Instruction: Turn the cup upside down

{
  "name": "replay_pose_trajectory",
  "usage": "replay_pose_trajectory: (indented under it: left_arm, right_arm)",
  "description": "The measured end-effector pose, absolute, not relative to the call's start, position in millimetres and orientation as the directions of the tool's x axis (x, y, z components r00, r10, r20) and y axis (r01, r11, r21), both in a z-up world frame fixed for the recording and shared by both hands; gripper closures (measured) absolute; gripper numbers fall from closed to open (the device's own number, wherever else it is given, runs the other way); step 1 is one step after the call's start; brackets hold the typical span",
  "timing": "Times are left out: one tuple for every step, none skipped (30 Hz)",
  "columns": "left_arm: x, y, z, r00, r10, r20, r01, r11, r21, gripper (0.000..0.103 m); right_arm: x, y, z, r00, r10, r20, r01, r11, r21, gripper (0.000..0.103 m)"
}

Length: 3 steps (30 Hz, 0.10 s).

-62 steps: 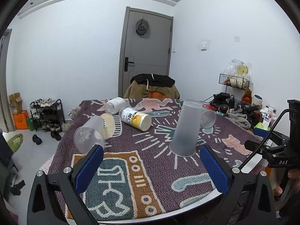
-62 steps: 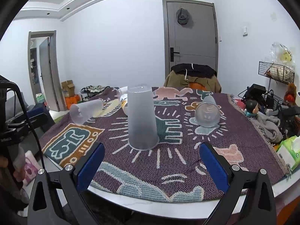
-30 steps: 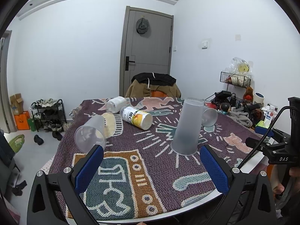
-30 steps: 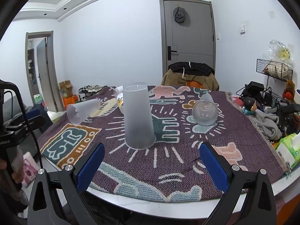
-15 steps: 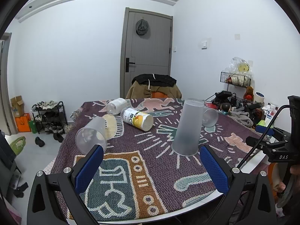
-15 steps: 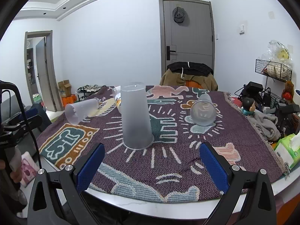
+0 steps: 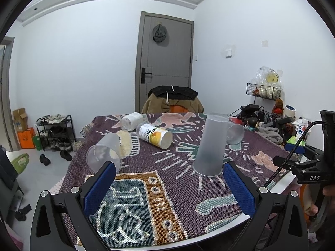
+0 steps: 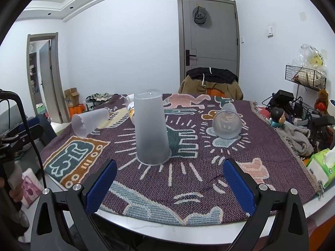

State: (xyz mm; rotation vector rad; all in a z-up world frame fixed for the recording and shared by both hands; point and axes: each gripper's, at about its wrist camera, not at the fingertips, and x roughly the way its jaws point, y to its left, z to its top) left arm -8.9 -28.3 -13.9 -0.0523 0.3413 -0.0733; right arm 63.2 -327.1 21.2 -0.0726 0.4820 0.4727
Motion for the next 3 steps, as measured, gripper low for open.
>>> replay_pose_trajectory:
  left_arm:
    - [-8.4,-27.5,-13.9,0.939,-0.083,-0.335,0.064,0.996,-0.068,0.000]
    - [-7.8,-26.7,-13.9,0.937,-0.088,-0.338,0.067,0.995,-0.075,0.000]
    - [-6.9,-25.8,-13.8,0.935,-0.093,-0.343,0.069,0.994,-0.081,0.000]
  right_arm:
    - [63.1,-327.0,20.9,0.781,0.421,-0.462,-0.454,0.890,0.042,0.001]
    - [63.3,-326.5,20.8,0.781,0.420,-0.463,-0.454,0.890,0.042,0.002]
    - [63.4,-326.5,20.7,0.780,0.420,-0.464,-0.454,0.890,0.041,0.001]
